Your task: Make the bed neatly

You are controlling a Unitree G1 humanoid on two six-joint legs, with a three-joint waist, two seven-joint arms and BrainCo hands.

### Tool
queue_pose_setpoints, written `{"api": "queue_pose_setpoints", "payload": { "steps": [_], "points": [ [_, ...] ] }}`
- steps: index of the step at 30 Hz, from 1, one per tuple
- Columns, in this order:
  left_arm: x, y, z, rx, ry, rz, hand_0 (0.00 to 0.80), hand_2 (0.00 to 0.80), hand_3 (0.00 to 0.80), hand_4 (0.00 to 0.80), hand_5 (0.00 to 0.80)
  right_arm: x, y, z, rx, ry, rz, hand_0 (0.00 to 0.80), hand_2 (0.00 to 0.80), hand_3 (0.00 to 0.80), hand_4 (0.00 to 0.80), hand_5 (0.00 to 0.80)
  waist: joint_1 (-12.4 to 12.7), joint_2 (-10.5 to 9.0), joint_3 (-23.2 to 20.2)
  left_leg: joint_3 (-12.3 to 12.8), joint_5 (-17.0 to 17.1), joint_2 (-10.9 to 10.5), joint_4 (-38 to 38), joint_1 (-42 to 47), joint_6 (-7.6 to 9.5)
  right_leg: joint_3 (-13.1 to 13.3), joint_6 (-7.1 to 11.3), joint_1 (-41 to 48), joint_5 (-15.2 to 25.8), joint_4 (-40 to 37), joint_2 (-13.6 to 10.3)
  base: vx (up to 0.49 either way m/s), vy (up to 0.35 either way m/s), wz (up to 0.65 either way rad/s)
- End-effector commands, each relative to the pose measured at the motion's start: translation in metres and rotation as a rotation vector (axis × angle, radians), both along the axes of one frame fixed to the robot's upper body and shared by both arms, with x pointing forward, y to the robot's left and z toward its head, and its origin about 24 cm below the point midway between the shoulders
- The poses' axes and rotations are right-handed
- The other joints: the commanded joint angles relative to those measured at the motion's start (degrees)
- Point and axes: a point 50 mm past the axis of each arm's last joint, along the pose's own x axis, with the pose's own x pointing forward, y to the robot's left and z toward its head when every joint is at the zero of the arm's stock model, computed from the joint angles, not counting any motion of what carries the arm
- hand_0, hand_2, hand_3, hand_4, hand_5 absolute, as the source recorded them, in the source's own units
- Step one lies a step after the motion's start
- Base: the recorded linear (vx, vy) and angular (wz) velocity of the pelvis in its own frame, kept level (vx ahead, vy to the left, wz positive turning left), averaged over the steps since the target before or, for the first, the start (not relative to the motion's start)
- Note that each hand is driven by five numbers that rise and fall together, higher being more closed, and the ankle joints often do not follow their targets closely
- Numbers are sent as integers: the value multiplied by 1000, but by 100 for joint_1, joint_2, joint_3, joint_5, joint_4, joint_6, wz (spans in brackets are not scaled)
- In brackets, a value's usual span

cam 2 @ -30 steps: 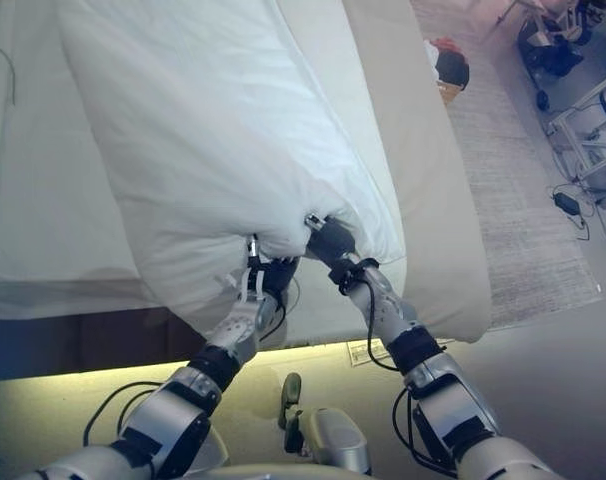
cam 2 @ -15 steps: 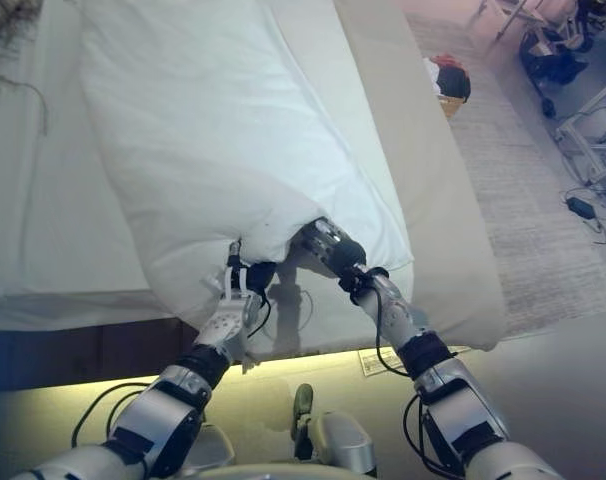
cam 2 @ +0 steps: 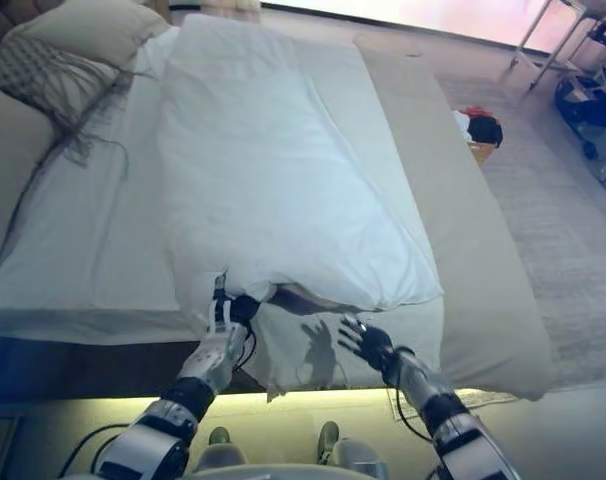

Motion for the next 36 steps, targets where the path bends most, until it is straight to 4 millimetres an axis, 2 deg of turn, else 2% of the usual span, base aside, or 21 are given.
{"api": "queue_pose_setpoints", "payload": {
  "steps": [1, 5, 8, 14, 21, 22, 24, 26, 29, 32, 34, 35, 36],
  "points": [
    [16, 19, 30, 104, -235, -64, 800, 800, 800, 800, 800, -13, -30, -7, -8, -3, -69, 0, 0, 0, 0, 0, 407, 257, -408, -404, 243, 403, -95, -211, -151, -216, 735, 109, -440, 643, -921, -17, 83, 8],
    [-15, 70, 8, 175, -175, 21, 800, 800, 800, 800, 800, -34, -52, -17, -28, 53, -150, 0, 0, 0, 0, 0, 585, 385, -472, -502, 242, 313, -89, -183, -122, -330, 682, 232, -460, 589, -916, -34, 84, 7],
    [-35, 105, 2, 220, -173, 82, 800, 800, 800, 800, 800, -39, -65, -18, -39, 66, -204, 0, 0, 0, 0, 0, 709, 466, -531, -572, 253, 238, -98, -184, -106, -404, 651, 315, -454, 516, -913, -48, 92, 9],
    [-68, 149, 4, 312, -208, 156, 800, 800, 800, 800, 800, -41, -81, -16, -65, 63, -277, 0, 0, 0, 0, 0, 983, 622, -597, -747, 248, 67, -85, -220, -59, -604, 617, 452, -456, 457, -944, -67, 90, 13],
    [-93, 213, 26, 415, -183, 333, 800, 800, 800, 800, 800, -36, -92, -12, -79, 57, -310, 0, 0, 0, 0, 0, 1230, 757, -662, -914, 175, -148, -89, -239, -31, -866, 643, 633, -495, 371, -1026, -70, 84, 14],
    [-101, 232, 35, 440, -174, 385, 800, 800, 800, 800, 800, -36, -92, -12, -81, 58, -315, 0, 0, 0, 0, 0, 1269, 784, -691, -935, 161, -188, -97, -241, -24, -898, 664, 654, -481, 331, -1042, -75, 79, 5],
    [-114, 259, 49, 474, -163, 457, 800, 800, 800, 800, 800, -35, -94, -11, -80, 56, -320, 0, 0, 0, 0, 0, 1319, 810, -748, -971, 179, -247, -121, -283, -5, -943, 684, 663, -415, 236, -1054, -75, 78, 1],
    [-131, 281, 60, 512, -144, 516, 800, 800, 800, 800, 800, -36, -94, -12, -78, 54, -320, 0, 0, 0, 0, 0, 1346, 822, -793, -995, 175, -281, -135, -316, 3, -968, 704, 671, -387, 173, -1048, -53, 60, -1],
    [-152, 315, 87, 571, -107, 640, 800, 800, 800, 800, 800, -39, -96, -13, -98, 68, -313, 0, 0, 0, 0, 0, 1384, 865, -839, -999, 177, -316, -125, -372, 18, -1017, 712, 646, -417, 205, -1058, -57, 56, 2],
    [-153, 331, 110, 619, -99, 682, 800, 800, 800, 800, 800, -40, -99, -13, -114, 68, -325, 0, 0, 0, 0, 0, 1365, 863, -808, -1088, 133, -377, -110, -399, 51, -922, 702, 639, -549, 322, -1050, -74, 17, 7],
    [-132, 331, 126, 628, -137, 644, 800, 800, 800, 800, 800, -40, -107, -10, -126, 48, -372, 0, 0, 0, 0, 0, 1227, 863, -762, -1436, 147, -472, -108, -486, 99, -507, 538, 551, -834, 558, -855, -72, 1, 24],
    [-119, 328, 132, 626, -152, 612, 800, 800, 800, 800, 800, -43, -115, -8, -143, 37, -405, 0, 0, 0, 0, 0, 1110, 868, -741, -1664, 188, -531, -104, -557, 95, -252, 395, 482, -924, 603, -665, -86, -2, 47],
    [-108, 327, 138, 621, -165, 608, 800, 800, 800, 800, 800, -44, -121, -6, -159, 30, -412, 0, 0, 0, 0, 0, 1084, 895, -735, -1718, 294, -543, -135, -665, 70, -330, 331, 453, -900, 649, -625, -117, 1, 63]
  ]
}}
